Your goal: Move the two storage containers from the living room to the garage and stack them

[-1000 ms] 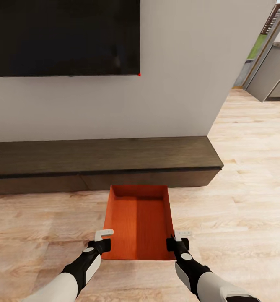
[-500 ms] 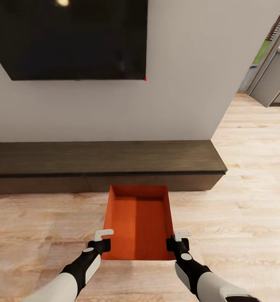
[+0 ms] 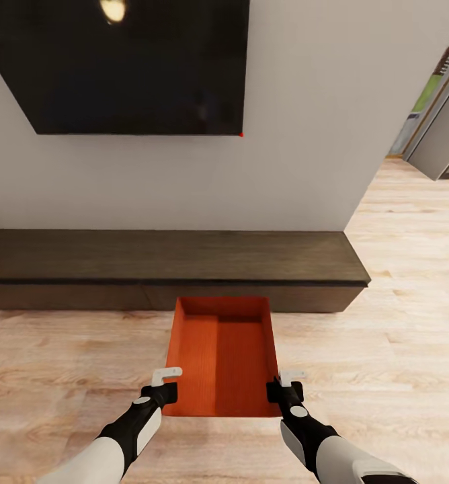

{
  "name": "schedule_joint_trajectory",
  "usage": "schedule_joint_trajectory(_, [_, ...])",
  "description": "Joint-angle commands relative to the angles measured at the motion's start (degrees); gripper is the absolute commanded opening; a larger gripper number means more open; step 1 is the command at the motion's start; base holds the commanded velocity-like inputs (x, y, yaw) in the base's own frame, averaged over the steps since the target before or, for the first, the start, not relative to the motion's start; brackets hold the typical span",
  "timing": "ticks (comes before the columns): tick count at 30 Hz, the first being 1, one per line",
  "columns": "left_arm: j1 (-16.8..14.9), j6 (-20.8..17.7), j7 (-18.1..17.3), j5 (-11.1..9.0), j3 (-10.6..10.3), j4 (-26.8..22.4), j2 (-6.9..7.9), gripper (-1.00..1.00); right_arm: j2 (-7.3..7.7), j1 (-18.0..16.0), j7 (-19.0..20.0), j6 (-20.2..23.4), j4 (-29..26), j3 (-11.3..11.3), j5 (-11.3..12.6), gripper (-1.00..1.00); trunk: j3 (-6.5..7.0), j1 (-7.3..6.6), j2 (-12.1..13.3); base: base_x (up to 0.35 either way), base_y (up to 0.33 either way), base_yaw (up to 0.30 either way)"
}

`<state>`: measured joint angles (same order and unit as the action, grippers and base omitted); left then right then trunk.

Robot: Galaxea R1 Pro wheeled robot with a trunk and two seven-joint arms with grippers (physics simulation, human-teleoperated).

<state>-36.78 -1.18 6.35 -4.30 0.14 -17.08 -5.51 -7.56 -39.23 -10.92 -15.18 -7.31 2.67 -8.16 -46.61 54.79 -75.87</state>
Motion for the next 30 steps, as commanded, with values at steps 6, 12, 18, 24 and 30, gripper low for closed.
schedule_joint_trajectory(6, [0.04, -0.14, 1.21, -0.01, 0.03, -0.07, -0.01, -1.00, -0.62, -0.06, 0.66, -1.52, -3.85, 1.72, -1.36, -1.00, 0.52, 0.00, -0.02, 0.000, 0.000, 0.082])
schedule_joint_trajectory(12, [0.04, -0.14, 1.14, 0.06, 0.04, -0.53, -0.01, -1.00, -0.62, -0.06, 0.64, -1.52, -3.85, 1.71, -1.34, -1.00, 1.07, 0.00, -0.02, 0.000, 0.000, 0.082])
schedule_joint_trajectory(18, [0.04, -0.14, 1.12, 0.00, 0.04, -0.67, -0.01, -1.00, -0.55, -0.06, 0.72, -1.57, -3.85, 1.73, -1.33, -1.00, 1.63, 0.00, -0.02, 0.000, 0.000, 0.051])
schedule_joint_trajectory(24, [0.04, -0.14, 1.13, -0.01, 0.04, -0.68, -0.02, -1.00, -0.54, -0.06, 0.73, -1.57, -3.85, 1.73, -1.33, -1.00, 2.18, 0.00, -0.02, 0.000, 0.000, 0.002])
schedule_joint_trajectory(30, [0.04, -0.14, 1.17, -0.01, 0.04, -0.68, -0.03, -1.00, -0.54, -0.06, 0.73, -1.54, -3.85, 1.73, -1.33, -1.00, 2.73, 0.00, -0.02, 0.000, 0.000, 0.000])
